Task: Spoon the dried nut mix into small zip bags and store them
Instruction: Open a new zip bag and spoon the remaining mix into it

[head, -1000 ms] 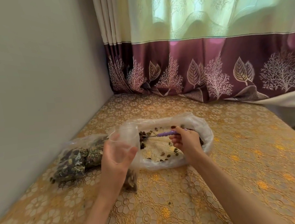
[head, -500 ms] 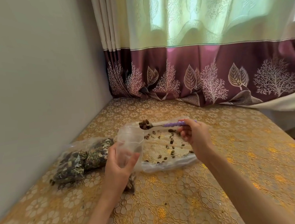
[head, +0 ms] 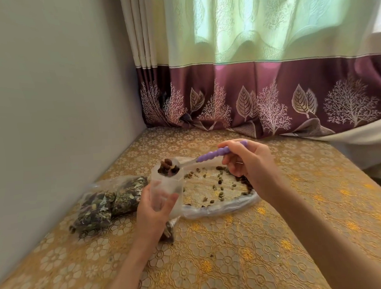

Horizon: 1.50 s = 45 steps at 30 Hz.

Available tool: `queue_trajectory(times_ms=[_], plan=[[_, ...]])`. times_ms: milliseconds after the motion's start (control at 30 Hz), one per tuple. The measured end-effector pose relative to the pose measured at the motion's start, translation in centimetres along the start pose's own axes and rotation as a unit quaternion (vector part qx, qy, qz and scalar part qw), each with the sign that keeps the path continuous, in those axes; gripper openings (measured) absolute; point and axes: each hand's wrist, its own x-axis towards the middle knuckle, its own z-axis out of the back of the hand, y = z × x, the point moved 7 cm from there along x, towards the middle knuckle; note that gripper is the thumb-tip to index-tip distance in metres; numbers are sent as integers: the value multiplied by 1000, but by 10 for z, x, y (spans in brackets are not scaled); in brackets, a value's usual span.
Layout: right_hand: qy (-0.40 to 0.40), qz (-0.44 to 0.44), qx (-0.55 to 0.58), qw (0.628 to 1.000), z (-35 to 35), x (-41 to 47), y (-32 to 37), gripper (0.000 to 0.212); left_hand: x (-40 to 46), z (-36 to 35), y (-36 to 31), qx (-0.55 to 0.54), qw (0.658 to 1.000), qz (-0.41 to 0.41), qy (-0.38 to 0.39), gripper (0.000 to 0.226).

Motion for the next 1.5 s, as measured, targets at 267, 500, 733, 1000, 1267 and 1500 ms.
queue_trajectory(times_ms=[267, 500, 733, 1000, 1267, 1500], plan=[[62, 24, -41, 997, -9, -4, 6, 21, -1, -2, -1, -15, 1000, 2, 5, 88], [-75, -1, 8, 997, 26, 4, -5, 19, -2, -2, -4, -1, 1000, -2, 7, 97], [-158, -22, -115, 980, 62, -10, -34, 29, 1, 7, 0, 8, 999, 4, -38, 44], [-129, -39, -152, 979, 51, -12, -48, 26, 5, 29, -3, 15, 994, -9, -111, 40], [-94, -65, -141, 983, 11, 2, -62, 47, 8, 33, 5, 26, 993, 1, -111, 55], [-49, -128, -96, 986, -12, 6, -81, 48, 11, 35, 12, 30, 992, 6, -122, 64]])
